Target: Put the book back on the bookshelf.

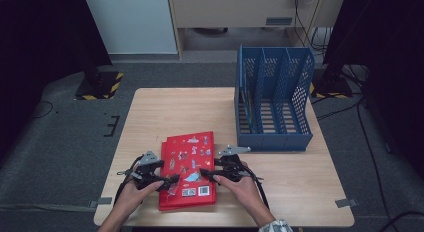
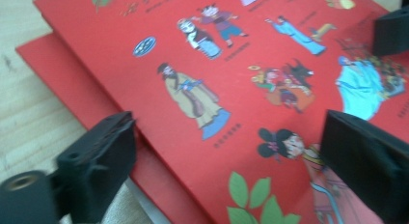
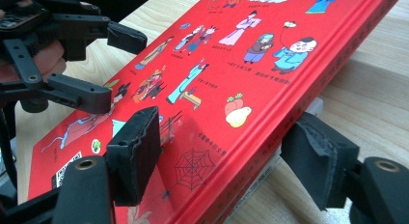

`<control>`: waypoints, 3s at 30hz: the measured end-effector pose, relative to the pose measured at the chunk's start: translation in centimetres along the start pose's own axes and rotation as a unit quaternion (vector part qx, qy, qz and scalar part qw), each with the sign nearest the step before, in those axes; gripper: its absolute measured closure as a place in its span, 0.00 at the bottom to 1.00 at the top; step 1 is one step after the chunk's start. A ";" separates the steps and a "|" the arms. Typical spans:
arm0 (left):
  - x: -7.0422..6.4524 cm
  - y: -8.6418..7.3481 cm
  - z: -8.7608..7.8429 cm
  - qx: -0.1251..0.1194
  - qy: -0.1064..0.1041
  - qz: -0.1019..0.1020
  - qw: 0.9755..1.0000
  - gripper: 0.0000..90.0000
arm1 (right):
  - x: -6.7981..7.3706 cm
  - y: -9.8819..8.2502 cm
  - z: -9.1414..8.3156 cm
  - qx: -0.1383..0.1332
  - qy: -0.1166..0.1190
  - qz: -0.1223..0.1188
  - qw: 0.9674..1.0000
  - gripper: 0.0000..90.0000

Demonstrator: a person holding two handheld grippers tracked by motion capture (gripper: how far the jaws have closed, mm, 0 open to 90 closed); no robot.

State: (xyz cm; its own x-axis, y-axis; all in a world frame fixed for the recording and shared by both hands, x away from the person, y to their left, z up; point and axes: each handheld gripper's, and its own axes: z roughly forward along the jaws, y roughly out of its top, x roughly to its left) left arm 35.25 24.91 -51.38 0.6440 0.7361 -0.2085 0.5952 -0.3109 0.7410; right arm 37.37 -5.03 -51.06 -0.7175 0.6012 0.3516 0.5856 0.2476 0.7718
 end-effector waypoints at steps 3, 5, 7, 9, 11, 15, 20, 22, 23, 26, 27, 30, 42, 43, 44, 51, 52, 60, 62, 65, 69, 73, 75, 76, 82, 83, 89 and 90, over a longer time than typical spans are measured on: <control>0.0 -0.1 0.0 -0.003 0.005 0.002 1.000 0.01 | -0.1 0.0 -0.1 -0.003 -0.003 -0.002 1.000 0.38; 0.1 -0.1 0.0 -0.004 0.005 -0.001 1.000 0.00 | -0.2 0.0 -0.2 -0.004 -0.003 -0.003 1.000 0.39; 0.1 -0.2 0.0 -0.006 0.004 -0.002 1.000 0.00 | -0.3 0.1 -0.2 -0.006 -0.001 -0.003 1.000 0.40; 0.2 -0.2 0.0 -0.008 0.002 -0.002 1.000 0.00 | -0.3 0.1 -0.3 -0.007 0.001 -0.002 1.000 0.41; 0.2 -0.3 0.0 -0.010 -0.001 -0.007 1.000 0.00 | -0.2 0.2 -0.3 -0.010 0.002 -0.001 1.000 0.42; 0.4 -0.3 -0.1 -0.011 -0.005 -0.007 1.000 0.00 | -0.2 0.3 -0.5 -0.014 0.004 -0.005 1.000 0.43; 0.5 -0.3 -0.1 -0.015 -0.012 -0.007 1.000 0.00 | -0.2 0.3 -0.6 -0.019 0.007 -0.004 1.000 0.45; 0.6 -0.3 -0.2 -0.015 -0.016 -0.009 1.000 0.00 | -0.1 0.4 -0.7 -0.022 0.008 -0.007 1.000 0.46; 0.6 -0.4 -0.2 -0.016 -0.017 -0.010 1.000 0.00 | -0.1 0.4 -0.7 -0.024 0.008 -0.006 1.000 0.46; 0.7 -0.4 -0.2 -0.017 -0.019 -0.010 1.000 0.00 | -0.1 0.4 -0.8 -0.025 0.009 -0.008 1.000 0.47; 0.7 -0.4 -0.2 -0.018 -0.020 -0.010 1.000 0.00 | -0.1 0.4 -0.8 -0.027 0.010 -0.007 1.000 0.47; 0.7 -0.4 -0.2 -0.019 -0.023 -0.011 0.999 0.00 | -0.1 0.5 -0.9 -0.027 0.011 -0.008 1.000 0.47; 0.8 -0.3 -0.3 -0.019 -0.022 -0.016 0.999 0.00 | 0.0 1.7 0.2 0.011 0.029 0.000 1.000 0.39; 0.8 -0.3 -0.3 -0.019 -0.022 -0.016 0.999 0.00 | 0.0 1.7 0.5 0.013 0.031 0.001 0.999 0.38; 0.8 -0.3 -0.3 -0.019 -0.023 -0.016 0.999 0.00 | 0.1 1.8 0.7 0.015 0.034 0.002 0.999 0.37; 0.8 -0.2 -0.5 -0.023 -0.023 -0.009 0.999 0.00 | 0.5 2.3 2.1 0.036 0.061 0.009 0.997 0.34; 0.8 -0.2 -0.6 -0.026 -0.024 -0.011 0.999 0.00 | 0.5 2.3 2.0 0.030 0.061 0.007 0.998 0.36; 0.5 0.1 -0.8 -0.048 -0.030 -0.008 0.998 0.01 | 0.6 3.2 1.4 -0.009 0.081 0.018 0.996 0.55; 0.6 0.0 -0.9 -0.048 -0.030 -0.012 0.998 0.00 | 0.6 3.2 1.4 -0.013 0.083 0.017 0.996 0.56; 0.8 0.0 -1.1 -0.045 -0.021 -0.008 0.999 0.00 | 0.5 3.3 1.3 -0.015 0.086 0.016 0.996 0.56; 1.3 -0.4 -1.4 -0.032 -0.023 -0.021 0.999 0.00 | 0.5 3.3 1.4 -0.014 0.088 0.017 0.996 0.56; 1.3 -0.9 -1.5 -0.018 -0.042 -0.027 0.999 0.00 | 0.3 3.3 1.5 -0.004 0.093 0.028 0.995 0.55; 1.3 -1.0 -1.4 -0.012 -0.047 -0.028 0.998 0.00 | 0.2 3.3 1.7 0.016 0.095 0.024 0.995 0.48; 1.3 -1.0 -1.3 -0.010 -0.046 -0.025 0.999 0.00 | 0.3 3.3 1.9 0.029 0.091 0.018 0.995 0.44; 1.1 -0.9 -1.1 -0.007 -0.039 -0.018 0.999 0.00 | 0.3 2.9 2.5 0.061 0.084 0.010 0.995 0.35; 1.1 -1.0 -1.1 -0.008 -0.039 -0.018 0.999 0.00 | 0.3 2.9 2.5 0.061 0.084 0.009 0.995 0.35; 1.5 -1.0 -1.0 -0.003 -0.039 -0.019 0.999 0.00 | -0.1 2.6 2.8 0.065 0.088 0.015 0.994 0.34; 1.6 -1.1 -0.9 -0.001 -0.037 -0.017 0.999 0.00 | -0.2 2.5 2.8 0.066 0.087 0.016 0.994 0.33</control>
State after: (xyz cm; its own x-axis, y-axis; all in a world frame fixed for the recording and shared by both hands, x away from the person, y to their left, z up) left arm 35.19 26.97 -51.91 0.6567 0.6999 -0.2808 0.6172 -0.2847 0.7335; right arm 40.02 -2.36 -50.71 -0.7454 0.4725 0.4701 0.6452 0.3342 0.6870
